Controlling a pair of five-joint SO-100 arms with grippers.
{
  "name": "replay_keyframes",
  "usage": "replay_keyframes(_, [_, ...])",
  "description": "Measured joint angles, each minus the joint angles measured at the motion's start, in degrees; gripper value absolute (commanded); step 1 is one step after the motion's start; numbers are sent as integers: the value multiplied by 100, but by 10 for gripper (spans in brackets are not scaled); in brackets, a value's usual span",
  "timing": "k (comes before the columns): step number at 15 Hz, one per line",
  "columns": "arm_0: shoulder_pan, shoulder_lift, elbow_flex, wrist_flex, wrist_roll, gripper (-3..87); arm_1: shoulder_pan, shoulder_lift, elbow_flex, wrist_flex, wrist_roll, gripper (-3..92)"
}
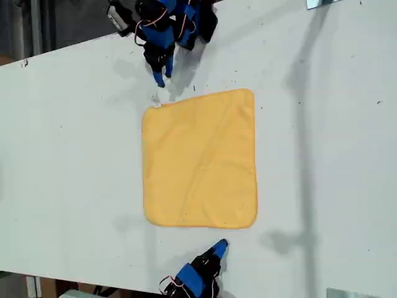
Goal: Grasp corners of a square towel and fold twice.
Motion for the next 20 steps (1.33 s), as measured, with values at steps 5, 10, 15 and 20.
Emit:
replay_keyframes(5, [-5291, 0, 44, -105, -2821, 106, 229, -35, 167, -580, -1274, 58])
replay_keyframes(10, [-6267, -26, 35, -756, -2522, 137, -237, -176, 158, -1248, -1934, 212])
replay_keyframes(15, [-5229, -4729, -2654, -1494, -2136, 146, -1767, -4570, -2610, -2048, -2971, 248])
replay_keyframes(20, [-4790, -7189, -2839, -2979, -2426, 134, -4140, -7374, -3762, -1749, -2355, 250])
